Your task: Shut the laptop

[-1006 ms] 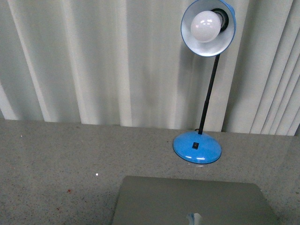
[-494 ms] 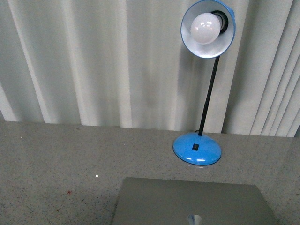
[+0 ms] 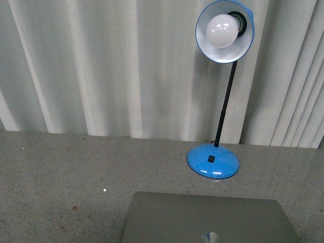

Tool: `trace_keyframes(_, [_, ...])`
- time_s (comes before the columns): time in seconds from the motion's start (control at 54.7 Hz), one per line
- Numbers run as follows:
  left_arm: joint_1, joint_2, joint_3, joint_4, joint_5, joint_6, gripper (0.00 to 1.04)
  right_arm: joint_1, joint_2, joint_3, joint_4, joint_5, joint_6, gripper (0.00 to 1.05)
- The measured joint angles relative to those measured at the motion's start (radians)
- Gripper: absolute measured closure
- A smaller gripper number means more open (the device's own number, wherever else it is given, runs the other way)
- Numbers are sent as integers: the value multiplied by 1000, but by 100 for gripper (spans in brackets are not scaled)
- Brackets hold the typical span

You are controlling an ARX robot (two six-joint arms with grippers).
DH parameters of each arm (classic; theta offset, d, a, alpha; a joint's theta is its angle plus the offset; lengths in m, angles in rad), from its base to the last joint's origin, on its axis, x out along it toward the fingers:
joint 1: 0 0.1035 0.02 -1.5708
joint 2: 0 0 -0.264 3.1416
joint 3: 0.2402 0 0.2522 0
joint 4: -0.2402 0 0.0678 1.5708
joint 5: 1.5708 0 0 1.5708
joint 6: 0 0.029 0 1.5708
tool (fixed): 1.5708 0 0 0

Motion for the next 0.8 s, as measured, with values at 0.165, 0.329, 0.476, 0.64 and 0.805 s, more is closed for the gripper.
trace_keyframes(0.165, [0,-45,0,-47,0,0,101,0,-48,0,-48,0,0,102])
trace_keyframes(0.329, [0,-187,0,-222,1,0,101,0,-161,1,-192,0,0,102])
trace_keyframes(0.476, [0,-226,0,-233,0,0,101,0,-238,1,-242,-1,0,102])
trace_keyframes(0.64, [0,-227,0,-233,0,0,101,0,-238,1,-245,-1,0,102])
trace_keyframes(0.805, [0,-227,0,-233,0,0,88,0,-238,1,-245,-1,0,81])
